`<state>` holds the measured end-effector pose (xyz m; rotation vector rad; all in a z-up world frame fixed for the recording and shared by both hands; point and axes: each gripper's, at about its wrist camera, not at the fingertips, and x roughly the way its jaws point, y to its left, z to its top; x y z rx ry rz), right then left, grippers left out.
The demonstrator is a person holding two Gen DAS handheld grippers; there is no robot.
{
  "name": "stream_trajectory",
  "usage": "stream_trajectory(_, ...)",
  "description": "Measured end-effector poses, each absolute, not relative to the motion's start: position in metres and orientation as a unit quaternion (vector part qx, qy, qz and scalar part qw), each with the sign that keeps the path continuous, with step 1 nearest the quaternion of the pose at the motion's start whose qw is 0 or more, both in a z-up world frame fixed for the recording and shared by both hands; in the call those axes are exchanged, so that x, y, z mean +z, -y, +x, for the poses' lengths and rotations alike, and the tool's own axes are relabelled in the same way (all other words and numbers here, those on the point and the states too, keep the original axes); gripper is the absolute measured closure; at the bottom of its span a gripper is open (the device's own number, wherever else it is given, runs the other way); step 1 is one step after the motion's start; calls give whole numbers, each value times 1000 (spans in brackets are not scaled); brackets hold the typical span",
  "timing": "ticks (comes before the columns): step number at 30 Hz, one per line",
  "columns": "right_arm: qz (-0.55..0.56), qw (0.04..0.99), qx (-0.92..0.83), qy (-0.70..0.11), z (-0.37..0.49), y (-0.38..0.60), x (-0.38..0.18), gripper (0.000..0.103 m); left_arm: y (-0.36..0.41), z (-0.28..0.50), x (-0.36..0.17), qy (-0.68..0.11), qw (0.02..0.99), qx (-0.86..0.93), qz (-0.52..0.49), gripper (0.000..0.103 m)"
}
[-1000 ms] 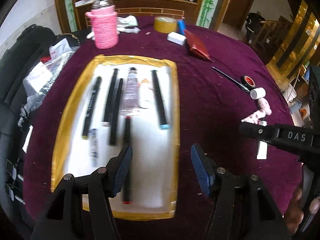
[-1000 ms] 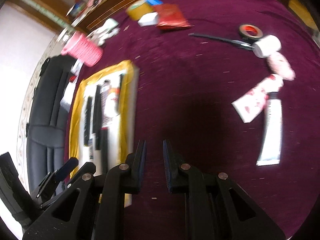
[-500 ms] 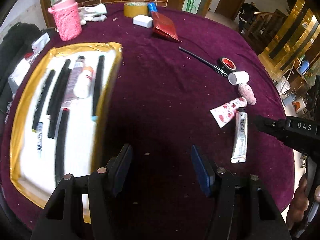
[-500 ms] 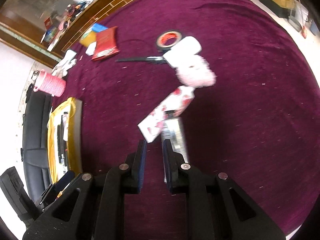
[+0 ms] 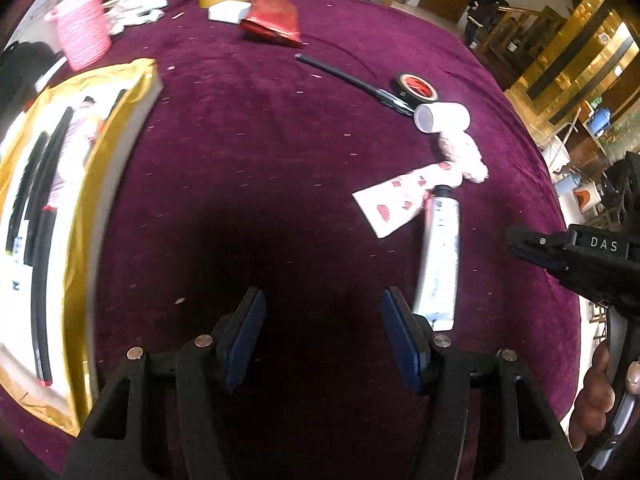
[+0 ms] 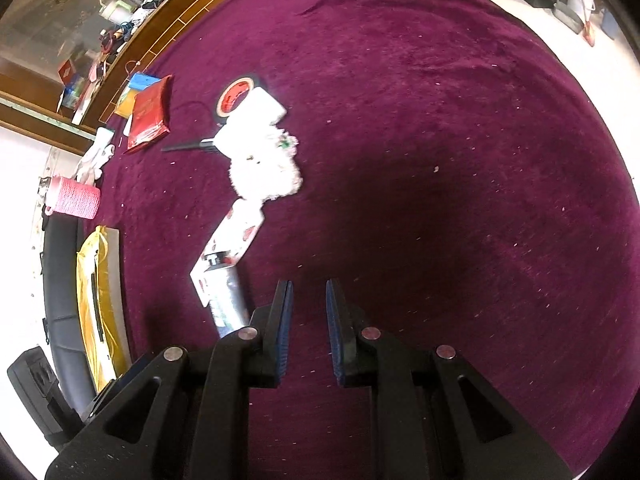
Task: Organize objects
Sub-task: 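Move both tools back to the pile and grasp the silver tube with the right gripper, then grasp the pink-printed tube with the left gripper while the right holds the silver tube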
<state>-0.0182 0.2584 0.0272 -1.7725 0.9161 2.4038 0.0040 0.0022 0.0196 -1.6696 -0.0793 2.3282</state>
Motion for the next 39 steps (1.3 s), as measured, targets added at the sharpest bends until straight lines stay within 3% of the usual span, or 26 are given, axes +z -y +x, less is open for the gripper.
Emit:
stream_trajectory(6, -568, -20, 767, -298, -18, -261, 26, 89, -9, -6, 12, 62, 143, 793, -588, 49)
stream_trajectory(10, -579, -78, 770, -257, -23, -223, 28, 88, 5, -12, 16, 74, 118, 802, -581, 49)
stream_trajectory(14, -584, -95, 779, -207, -30, -193, 27, 69, 18, -13, 23, 78, 106, 812, -569, 49)
stream_trajectory(21, -584, -86, 795, -138, -42, -168, 18, 65, 17, -21, 28, 54, 111, 821, -558, 49)
stream_trajectory(22, -583, -86, 798, -128, -43, -166, 18, 67, 13, -24, 28, 46, 116, 822, -555, 49)
stream_trajectory(23, -584, -89, 798, -117, -43, -164, 18, 76, 10, -26, 29, 39, 121, 824, -552, 49)
stream_trajectory(32, -591, -54, 793, -136, -20, -215, 19, 77, -54, -45, 24, -58, 228, 823, -517, 49)
stream_trajectory(39, -589, -37, 789, -170, -8, -241, 19, 76, -117, -50, 1, -227, 291, 802, -471, 48)
